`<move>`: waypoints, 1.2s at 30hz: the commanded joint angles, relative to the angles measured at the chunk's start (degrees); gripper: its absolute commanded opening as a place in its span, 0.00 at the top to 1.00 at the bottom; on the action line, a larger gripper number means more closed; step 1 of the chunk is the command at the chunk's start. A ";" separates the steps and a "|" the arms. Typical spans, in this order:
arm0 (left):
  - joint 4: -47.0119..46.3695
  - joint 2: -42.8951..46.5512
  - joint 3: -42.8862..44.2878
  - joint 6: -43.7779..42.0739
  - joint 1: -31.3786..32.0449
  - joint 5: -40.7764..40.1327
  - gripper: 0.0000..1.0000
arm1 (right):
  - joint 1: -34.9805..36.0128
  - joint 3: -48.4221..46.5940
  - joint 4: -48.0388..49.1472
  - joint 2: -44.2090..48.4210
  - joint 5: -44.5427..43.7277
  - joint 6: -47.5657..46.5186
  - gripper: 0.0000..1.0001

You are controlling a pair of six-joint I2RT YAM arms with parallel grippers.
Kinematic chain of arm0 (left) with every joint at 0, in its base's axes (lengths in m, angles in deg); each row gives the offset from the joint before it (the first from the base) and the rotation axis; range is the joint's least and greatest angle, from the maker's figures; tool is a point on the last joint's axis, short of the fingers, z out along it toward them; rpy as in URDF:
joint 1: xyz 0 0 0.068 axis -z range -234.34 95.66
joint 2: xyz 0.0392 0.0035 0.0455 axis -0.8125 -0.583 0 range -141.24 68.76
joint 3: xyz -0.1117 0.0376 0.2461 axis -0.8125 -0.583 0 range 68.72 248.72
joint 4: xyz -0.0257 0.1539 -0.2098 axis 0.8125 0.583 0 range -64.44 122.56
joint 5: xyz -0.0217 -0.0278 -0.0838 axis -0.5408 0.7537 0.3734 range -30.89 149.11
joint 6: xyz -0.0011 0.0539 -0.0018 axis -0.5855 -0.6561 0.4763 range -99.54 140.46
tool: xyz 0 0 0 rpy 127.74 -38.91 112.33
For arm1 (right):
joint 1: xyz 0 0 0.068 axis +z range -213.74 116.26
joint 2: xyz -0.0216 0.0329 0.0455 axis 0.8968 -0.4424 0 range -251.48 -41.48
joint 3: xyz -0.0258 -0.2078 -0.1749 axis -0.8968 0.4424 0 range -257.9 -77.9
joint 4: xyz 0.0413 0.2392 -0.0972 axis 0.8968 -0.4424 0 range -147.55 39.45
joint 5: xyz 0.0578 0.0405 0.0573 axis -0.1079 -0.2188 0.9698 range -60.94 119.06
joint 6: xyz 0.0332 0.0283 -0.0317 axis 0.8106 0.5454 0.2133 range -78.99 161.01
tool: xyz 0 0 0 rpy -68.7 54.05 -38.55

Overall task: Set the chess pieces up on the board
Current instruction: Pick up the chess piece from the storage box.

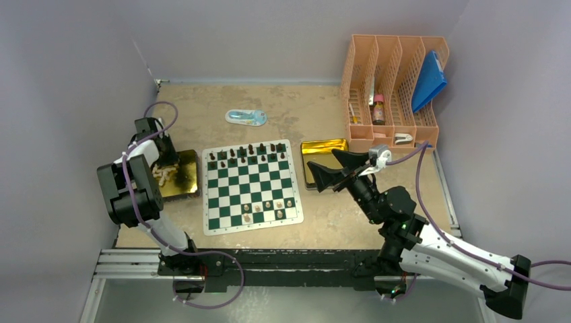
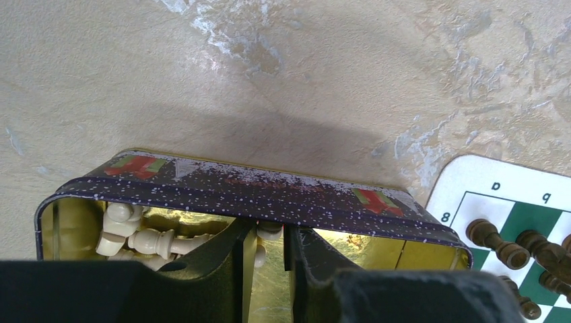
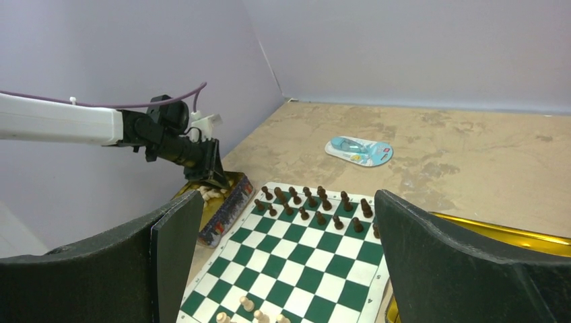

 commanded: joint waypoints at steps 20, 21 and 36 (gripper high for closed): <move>2.16 2.55 1.83 -0.88 2.45 -4.26 0.87 | -0.01 -2.92 0.33 2.89 -0.14 0.33 0.01; 2.87 3.42 2.23 -0.65 2.44 -4.40 0.88 | 0.03 -2.92 0.53 2.70 0.39 0.40 0.01; 12.60 16.62 5.09 3.00 2.45 3.53 0.90 | 0.01 -7.32 -3.77 -0.09 4.41 -1.94 0.01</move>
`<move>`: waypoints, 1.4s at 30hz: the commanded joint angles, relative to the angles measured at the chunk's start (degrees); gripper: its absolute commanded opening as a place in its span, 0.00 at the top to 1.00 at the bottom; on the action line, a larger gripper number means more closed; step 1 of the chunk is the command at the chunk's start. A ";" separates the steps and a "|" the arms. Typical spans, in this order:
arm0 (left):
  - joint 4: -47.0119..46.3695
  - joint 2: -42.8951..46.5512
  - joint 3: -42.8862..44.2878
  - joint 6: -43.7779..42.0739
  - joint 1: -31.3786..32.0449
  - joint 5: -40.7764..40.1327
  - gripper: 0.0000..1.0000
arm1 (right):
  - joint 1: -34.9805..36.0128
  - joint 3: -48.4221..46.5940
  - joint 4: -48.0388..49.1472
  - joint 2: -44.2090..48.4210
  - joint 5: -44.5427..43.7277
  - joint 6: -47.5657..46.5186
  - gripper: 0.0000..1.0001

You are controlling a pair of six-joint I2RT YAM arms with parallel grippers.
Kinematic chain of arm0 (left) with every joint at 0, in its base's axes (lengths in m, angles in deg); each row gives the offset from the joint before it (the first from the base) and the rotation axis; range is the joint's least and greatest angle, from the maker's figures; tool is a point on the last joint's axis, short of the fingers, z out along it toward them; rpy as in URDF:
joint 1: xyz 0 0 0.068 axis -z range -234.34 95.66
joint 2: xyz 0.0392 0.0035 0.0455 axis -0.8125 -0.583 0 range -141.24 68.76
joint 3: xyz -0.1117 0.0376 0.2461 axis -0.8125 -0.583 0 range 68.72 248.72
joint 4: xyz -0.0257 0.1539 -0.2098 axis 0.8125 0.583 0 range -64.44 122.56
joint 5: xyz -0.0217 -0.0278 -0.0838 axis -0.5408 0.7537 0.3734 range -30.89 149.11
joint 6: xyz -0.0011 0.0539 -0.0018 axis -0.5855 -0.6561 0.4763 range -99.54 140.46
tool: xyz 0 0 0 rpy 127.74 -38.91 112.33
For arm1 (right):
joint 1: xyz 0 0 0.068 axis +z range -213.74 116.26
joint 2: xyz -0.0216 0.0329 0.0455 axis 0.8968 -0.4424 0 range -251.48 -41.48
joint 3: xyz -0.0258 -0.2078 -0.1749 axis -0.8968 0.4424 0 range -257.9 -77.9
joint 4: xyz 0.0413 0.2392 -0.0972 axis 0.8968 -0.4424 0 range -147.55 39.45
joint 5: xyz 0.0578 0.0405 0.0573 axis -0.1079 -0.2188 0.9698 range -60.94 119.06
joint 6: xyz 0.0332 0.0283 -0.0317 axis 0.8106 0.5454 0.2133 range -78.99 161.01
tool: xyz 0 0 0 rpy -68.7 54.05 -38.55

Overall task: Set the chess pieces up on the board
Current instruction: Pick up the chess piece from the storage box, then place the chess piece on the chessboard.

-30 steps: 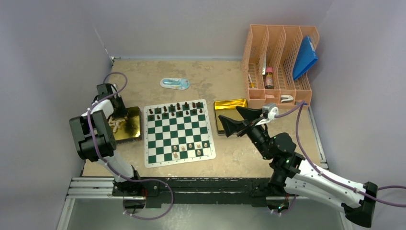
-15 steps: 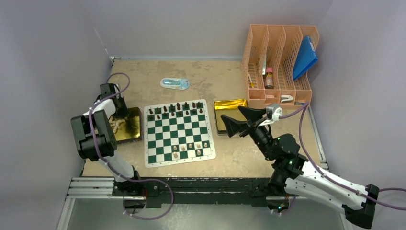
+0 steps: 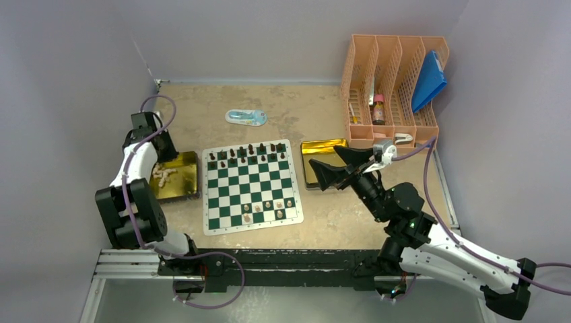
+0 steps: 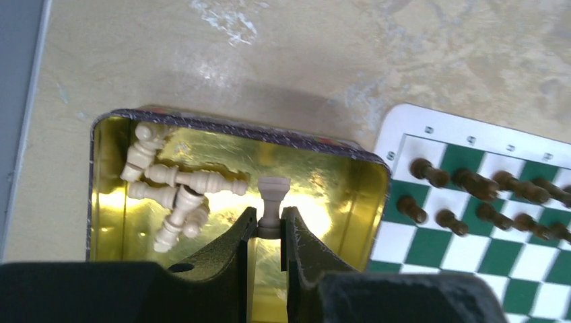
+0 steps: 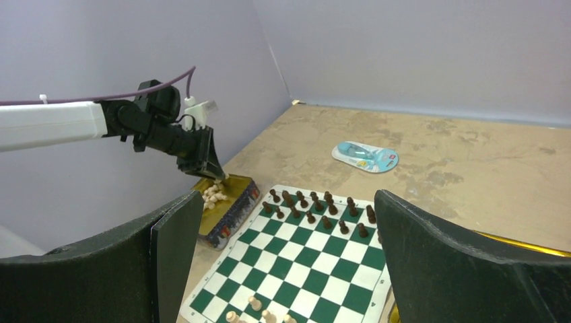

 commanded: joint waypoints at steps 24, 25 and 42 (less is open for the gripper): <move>17.11 13.52 13.33 2.73 12.78 42.04 0.92 | 0.03 7.34 18.95 -10.13 31.13 -32.52 0.19; 17.81 13.41 13.29 2.40 13.98 43.21 0.91 | -0.01 7.54 19.62 -10.48 32.05 -33.72 0.20; 22.38 15.38 7.79 1.31 36.29 52.70 0.93 | 2.03 -2.18 13.50 -28.19 37.95 -53.97 0.40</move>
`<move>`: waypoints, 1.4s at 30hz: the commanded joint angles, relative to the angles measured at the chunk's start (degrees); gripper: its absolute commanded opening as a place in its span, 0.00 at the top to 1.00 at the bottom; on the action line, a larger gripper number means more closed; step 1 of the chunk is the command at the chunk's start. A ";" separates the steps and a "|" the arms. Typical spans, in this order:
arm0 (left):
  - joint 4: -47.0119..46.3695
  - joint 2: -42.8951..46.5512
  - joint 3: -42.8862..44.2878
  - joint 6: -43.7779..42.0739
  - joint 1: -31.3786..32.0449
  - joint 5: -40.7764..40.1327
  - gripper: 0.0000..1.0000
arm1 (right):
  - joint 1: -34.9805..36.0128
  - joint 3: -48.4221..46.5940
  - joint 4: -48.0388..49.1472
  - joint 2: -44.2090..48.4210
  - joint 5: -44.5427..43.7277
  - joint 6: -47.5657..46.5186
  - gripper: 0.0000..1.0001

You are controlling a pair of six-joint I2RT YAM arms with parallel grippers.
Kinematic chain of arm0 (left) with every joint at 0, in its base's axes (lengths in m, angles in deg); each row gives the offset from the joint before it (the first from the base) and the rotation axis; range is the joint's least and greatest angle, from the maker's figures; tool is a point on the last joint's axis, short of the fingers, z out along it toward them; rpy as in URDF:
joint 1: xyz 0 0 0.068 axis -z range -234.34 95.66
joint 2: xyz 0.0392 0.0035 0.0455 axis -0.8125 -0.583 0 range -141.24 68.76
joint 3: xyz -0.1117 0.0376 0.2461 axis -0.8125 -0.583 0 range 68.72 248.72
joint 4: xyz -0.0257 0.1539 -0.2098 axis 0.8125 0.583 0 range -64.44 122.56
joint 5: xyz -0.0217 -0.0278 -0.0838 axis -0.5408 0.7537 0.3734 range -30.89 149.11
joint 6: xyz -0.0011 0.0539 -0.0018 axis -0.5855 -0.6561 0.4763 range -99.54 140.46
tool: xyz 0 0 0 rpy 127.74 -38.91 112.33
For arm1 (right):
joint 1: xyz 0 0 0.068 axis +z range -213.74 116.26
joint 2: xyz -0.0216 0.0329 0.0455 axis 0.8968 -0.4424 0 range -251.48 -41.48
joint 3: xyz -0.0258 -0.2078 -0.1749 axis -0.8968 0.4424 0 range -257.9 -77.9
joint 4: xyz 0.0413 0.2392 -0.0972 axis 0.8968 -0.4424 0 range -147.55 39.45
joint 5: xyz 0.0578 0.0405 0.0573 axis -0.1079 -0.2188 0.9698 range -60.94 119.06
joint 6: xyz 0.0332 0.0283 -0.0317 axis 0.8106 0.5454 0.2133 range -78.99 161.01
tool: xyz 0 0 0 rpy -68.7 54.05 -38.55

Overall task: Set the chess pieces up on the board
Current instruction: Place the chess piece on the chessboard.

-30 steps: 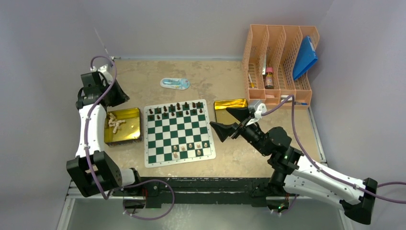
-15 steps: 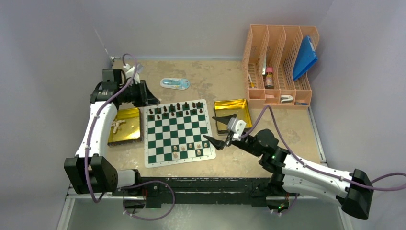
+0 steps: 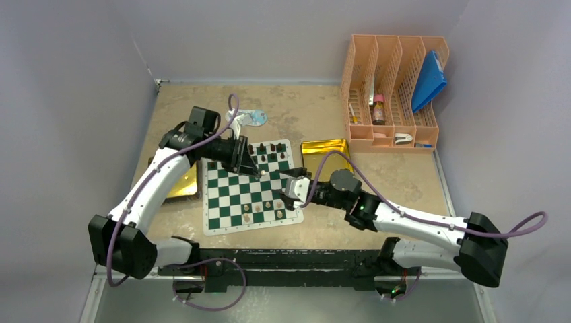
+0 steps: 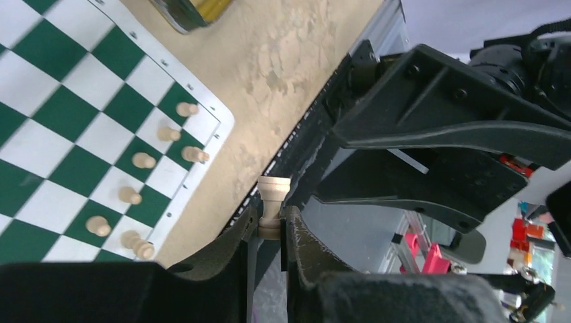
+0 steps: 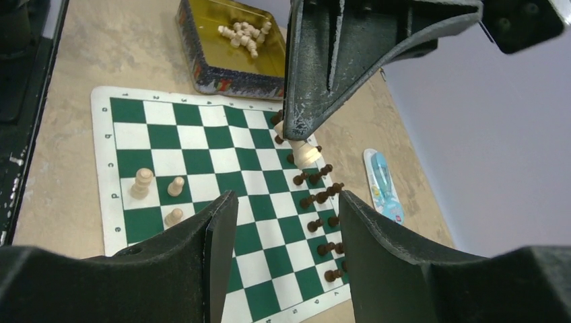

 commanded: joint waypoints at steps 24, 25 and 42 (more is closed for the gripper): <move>5.93 1.23 0.37 -3.53 6.49 4.57 0.91 | 5.26 -4.43 2.07 -5.53 2.43 -10.33 0.58; 5.96 1.20 0.53 -3.50 6.51 4.46 0.91 | 5.24 -4.25 2.45 -5.27 2.78 -10.13 0.59; -1.42 9.02 7.94 6.96 6.78 -6.69 0.62 | 5.55 -2.46 22.81 -6.21 -1.10 19.45 0.87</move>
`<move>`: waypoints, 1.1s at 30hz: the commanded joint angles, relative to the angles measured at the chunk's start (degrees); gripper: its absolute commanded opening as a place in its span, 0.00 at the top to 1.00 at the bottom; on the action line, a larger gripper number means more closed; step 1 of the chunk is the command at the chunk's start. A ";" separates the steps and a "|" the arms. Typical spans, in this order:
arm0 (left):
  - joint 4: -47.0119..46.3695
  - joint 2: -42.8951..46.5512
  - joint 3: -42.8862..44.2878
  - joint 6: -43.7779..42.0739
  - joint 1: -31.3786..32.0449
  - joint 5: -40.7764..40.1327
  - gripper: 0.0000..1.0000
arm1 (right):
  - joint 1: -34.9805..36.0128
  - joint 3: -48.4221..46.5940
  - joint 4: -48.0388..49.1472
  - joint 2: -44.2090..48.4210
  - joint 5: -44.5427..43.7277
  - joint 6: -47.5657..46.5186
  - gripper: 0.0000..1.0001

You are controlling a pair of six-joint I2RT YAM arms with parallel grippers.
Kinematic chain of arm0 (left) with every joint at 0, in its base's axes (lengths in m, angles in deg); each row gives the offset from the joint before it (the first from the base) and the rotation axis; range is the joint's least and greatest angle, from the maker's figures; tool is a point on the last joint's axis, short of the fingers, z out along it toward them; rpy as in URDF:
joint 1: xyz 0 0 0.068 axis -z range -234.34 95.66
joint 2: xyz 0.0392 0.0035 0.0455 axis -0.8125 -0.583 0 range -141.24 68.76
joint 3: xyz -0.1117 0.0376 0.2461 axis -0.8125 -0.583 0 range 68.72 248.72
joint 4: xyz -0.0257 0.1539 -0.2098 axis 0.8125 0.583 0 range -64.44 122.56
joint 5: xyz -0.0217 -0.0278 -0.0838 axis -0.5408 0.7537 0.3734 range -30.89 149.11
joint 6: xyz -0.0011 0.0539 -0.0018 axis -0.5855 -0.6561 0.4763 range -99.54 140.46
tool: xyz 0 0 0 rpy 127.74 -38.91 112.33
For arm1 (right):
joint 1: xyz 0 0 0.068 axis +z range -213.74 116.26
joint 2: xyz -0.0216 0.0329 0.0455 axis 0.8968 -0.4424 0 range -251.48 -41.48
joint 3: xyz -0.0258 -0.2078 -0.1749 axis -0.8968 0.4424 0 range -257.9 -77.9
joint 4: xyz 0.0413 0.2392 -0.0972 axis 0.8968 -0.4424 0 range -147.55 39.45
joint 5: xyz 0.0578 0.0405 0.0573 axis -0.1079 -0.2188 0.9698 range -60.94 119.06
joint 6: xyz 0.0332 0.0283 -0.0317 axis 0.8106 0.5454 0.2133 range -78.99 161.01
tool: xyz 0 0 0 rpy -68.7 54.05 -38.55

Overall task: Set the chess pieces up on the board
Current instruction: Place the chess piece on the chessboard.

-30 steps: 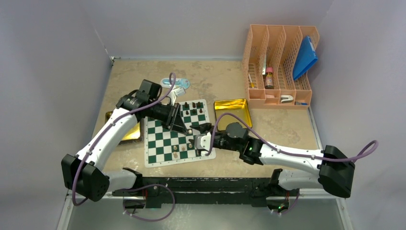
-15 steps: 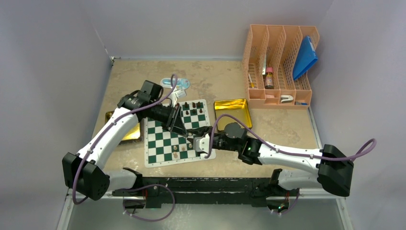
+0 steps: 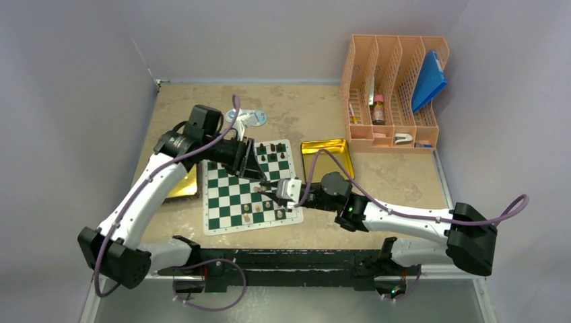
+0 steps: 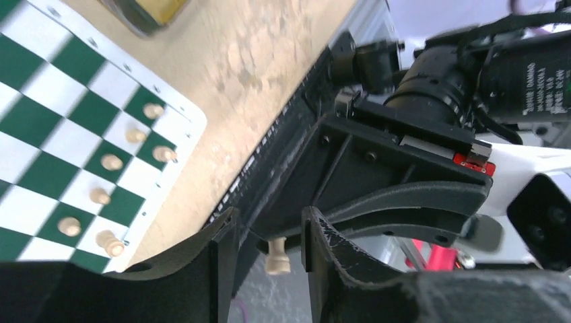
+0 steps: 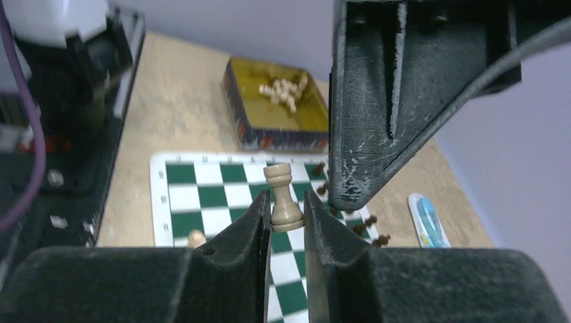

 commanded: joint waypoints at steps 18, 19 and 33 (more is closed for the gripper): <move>-7.84 9.92 2.49 7.78 0.11 -4.51 0.56 | 0.43 1.41 27.93 -0.45 -13.51 28.44 0.87; -7.74 10.06 2.21 7.78 0.11 -4.87 0.57 | 0.43 1.54 27.92 -0.42 -13.80 28.45 0.87; -6.41 10.93 1.41 12.60 0.11 -20.17 0.90 | 0.43 2.80 26.09 -0.17 -15.10 28.66 0.57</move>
